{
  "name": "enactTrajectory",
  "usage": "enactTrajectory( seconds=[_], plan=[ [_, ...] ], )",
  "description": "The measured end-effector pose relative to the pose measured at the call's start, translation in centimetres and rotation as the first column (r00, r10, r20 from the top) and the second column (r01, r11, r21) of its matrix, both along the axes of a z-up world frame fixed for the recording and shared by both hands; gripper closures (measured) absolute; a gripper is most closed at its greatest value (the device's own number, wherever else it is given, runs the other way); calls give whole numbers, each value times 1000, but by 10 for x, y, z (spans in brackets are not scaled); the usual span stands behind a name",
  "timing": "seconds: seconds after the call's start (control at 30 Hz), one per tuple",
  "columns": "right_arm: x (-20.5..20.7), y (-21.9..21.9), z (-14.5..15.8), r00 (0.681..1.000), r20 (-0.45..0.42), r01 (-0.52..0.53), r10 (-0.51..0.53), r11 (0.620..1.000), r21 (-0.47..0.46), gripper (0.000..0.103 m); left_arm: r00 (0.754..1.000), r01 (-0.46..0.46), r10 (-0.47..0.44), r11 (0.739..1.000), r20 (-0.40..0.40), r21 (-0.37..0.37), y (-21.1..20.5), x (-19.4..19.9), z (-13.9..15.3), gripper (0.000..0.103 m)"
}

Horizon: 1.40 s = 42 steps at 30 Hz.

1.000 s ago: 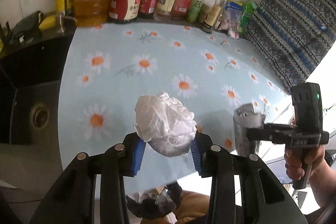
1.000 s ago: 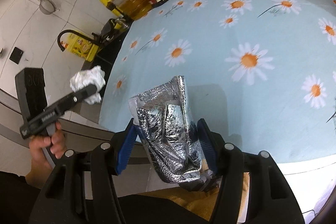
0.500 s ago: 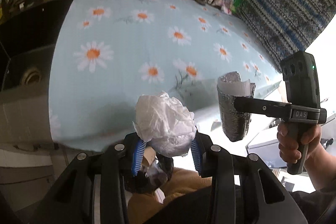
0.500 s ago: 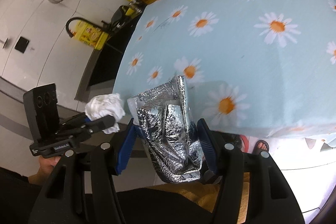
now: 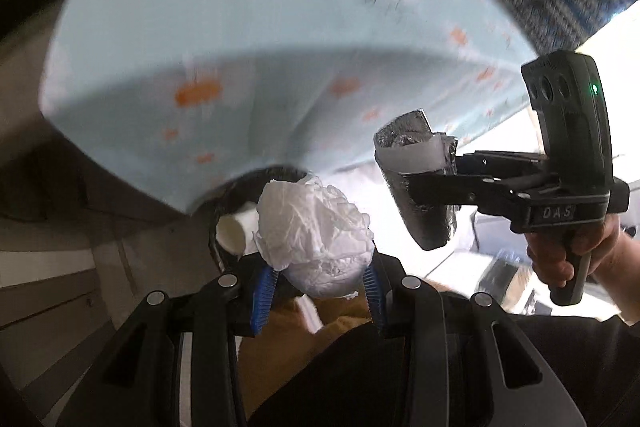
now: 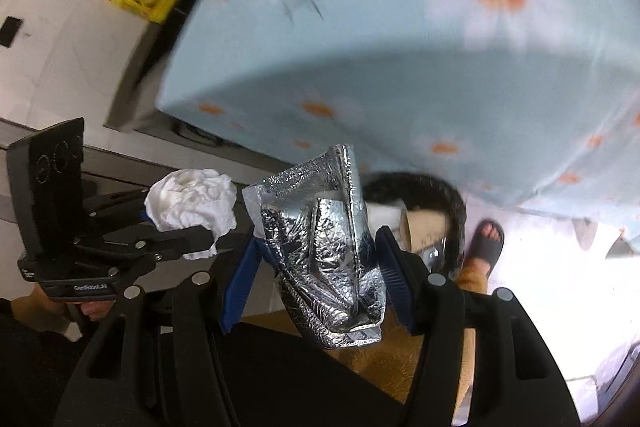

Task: Collect trash
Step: 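Carry the tissue and foil item down over the trash bin with both grippers, then open both grippers to drop the tissue and foil item into the bin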

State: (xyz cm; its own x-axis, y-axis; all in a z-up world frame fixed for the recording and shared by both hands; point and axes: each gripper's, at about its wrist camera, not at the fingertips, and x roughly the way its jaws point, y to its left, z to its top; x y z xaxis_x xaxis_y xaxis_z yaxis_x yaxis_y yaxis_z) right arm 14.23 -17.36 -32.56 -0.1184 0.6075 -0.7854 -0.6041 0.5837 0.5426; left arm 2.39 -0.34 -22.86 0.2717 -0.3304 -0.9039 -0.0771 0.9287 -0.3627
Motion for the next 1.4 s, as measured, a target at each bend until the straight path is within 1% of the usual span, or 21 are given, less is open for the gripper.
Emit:
enactTrajectory(
  seconds=[0.07, 0.13, 0.17, 0.2, 0.23, 0.33, 0.4, 0.43, 0.53, 0.6, 0.63, 0.7, 0.77, 0.93, 1.03, 1.17, 1.2, 1.23, 1.27, 1.3, 1.4],
  plan=[
    [-3, 8, -30, 1000, 4, -8, 8, 999, -49, 45, 999, 30, -30, 1000, -18, 2, -1, -3, -23, 66],
    [-4, 14, -56, 1000, 3, 1, -1, 996, -93, 45, 997, 53, -53, 999, -48, 12, -2, -6, -56, 66],
    [-3, 16, -70, 1000, -13, 11, -12, 994, -112, 45, 996, 58, -57, 998, -61, 10, -3, -6, -67, 66],
    [0, 19, -88, 999, -34, 23, -27, 992, -126, 44, 994, 67, -66, 998, -91, 9, -3, -7, -91, 66],
    [1, 22, -97, 998, -42, 31, -37, 990, -136, 44, 993, 68, -66, 998, -102, 7, -4, -6, -103, 66],
    [7, 33, -133, 997, -48, 48, -57, 982, -183, 44, 989, 51, -59, 997, -139, -62, -1, -9, -150, 66],
    [10, 40, -152, 997, -38, 62, -72, 975, -213, 44, 986, 3, -24, 992, -166, -123, 4, -11, -179, 66],
    [9, 43, -160, 997, -29, 65, -73, 972, -227, 44, 985, -11, -12, 991, -172, -133, 6, -11, -189, 66],
    [8, 46, -183, 997, 9, 77, -77, 957, -281, 44, 984, -7, -13, 993, -177, -114, 5, -16, -215, 65],
    [2, 52, -196, 997, 60, 55, -38, 950, -306, 44, 982, 30, -41, 998, -186, -57, -2, -21, -232, 65],
    [0, 54, -201, 998, 64, 41, -21, 948, -317, 44, 980, 47, -54, 998, -191, -40, -7, -23, -238, 65],
    [-5, 61, -211, 998, 60, 2, 18, 945, -328, 44, 977, 59, -67, 997, -204, -43, -12, -27, -253, 65],
    [-10, 68, -218, 996, 68, -35, 62, 939, -343, 44, 977, 60, -68, 997, -200, -45, -13, -29, -263, 65],
    [-21, 84, -224, 988, 91, -80, 123, 922, -378, 44, 972, 30, -38, 999, -230, -38, -12, -32, -283, 63],
    [-21, 90, -223, 987, 84, -97, 138, 922, -375, 44, 969, -35, 17, 997, -246, -69, -6, -34, -290, 62],
    [-23, 94, -225, 984, 78, -120, 162, 917, -381, 44, 970, -71, 52, 995, -239, -71, 0, -33, -291, 62],
    [-23, 96, -226, 984, 73, -122, 162, 915, -385, 44, 968, -78, 60, 995, -244, -67, 1, -32, -291, 58],
    [-21, 97, -227, 985, 67, -122, 160, 915, -385, 44, 965, -89, 71, 994, -251, -59, 2, -32, -290, 49],
    [-20, 98, -227, 985, 61, -124, 159, 916, -381, 42, 962, -101, 86, 994, -261, -45, 5, -32, -290, 44],
    [-20, 98, -225, 985, 59, -128, 162, 917, -378, 37, 959, -107, 95, 994, -266, -33, 5, -32, -290, 37],
    [-20, 97, -219, 981, 106, -109, 160, 919, -378, 35, 958, -118, 114, 993, -263, 2, 11, -33, -284, 37]
  ],
)
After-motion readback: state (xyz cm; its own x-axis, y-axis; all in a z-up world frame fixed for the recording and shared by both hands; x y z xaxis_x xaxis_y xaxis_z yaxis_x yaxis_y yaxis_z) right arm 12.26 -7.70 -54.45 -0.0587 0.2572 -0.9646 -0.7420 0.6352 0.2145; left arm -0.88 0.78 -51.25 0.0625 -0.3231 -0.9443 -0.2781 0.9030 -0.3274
